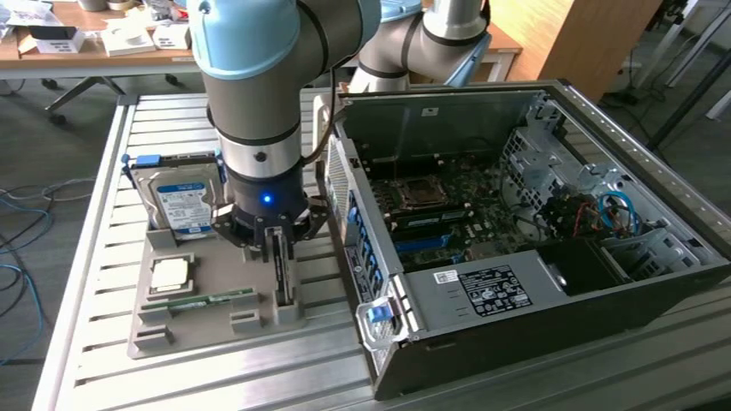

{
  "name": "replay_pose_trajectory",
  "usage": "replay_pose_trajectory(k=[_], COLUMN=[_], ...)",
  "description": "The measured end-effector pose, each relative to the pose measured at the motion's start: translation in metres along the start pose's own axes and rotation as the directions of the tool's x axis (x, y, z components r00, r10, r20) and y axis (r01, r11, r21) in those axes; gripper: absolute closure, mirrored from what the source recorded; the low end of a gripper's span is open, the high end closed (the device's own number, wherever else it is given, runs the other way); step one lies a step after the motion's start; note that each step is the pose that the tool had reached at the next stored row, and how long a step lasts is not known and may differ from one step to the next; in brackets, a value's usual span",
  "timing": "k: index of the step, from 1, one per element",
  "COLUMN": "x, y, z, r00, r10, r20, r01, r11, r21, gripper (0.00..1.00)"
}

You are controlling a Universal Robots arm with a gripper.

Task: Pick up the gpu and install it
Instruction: 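Pick up the gpu and move the gpu toward the slot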

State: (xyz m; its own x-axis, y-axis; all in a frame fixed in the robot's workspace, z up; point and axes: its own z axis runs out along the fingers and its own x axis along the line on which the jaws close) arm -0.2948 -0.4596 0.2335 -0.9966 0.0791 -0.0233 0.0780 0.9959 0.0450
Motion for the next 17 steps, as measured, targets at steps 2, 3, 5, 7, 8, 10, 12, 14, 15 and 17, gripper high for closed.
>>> replay_pose_trajectory(k=[2,3,5,7,8,10,12,14,15,17], x=[0.0001,0.0001,0.0001,0.0001,0.0,0.0004,0.0007,0.0007,0.0007,0.0007], y=[-0.0001,-0.0001,-0.0001,-0.0001,-0.0001,-0.0001,-0.0001,-0.0001,-0.0001,-0.0001], z=[0.0014,0.0013,0.0013,0.0013,0.0014,0.0013,0.0014,0.0014,0.0014,0.0013], r00=[1.0,1.0,1.0,1.0,1.0,1.0,1.0,1.0,1.0,1.0], r10=[0.0,0.0,0.0,0.0,0.0,0.0,0.0,0.0,0.0,0.0], r20=[0.0,-0.0001,-0.0001,-0.0001,-0.0001,-0.0002,0.0001,0.0001,0.0001,0.0], r01=[0.0,0.0,0.0,0.0,0.0,0.0,0.0,0.0,0.0,0.0], r11=[1.0,1.0,1.0,1.0,1.0,1.0,1.0,1.0,1.0,1.0], r21=[-0.0001,0.0,0.0,0.0001,0.0001,0.0001,0.0,0.0,0.0,0.0001], gripper=[0.61,0.61,0.61,0.61,0.61,0.61,0.61,0.61,0.61,0.61])
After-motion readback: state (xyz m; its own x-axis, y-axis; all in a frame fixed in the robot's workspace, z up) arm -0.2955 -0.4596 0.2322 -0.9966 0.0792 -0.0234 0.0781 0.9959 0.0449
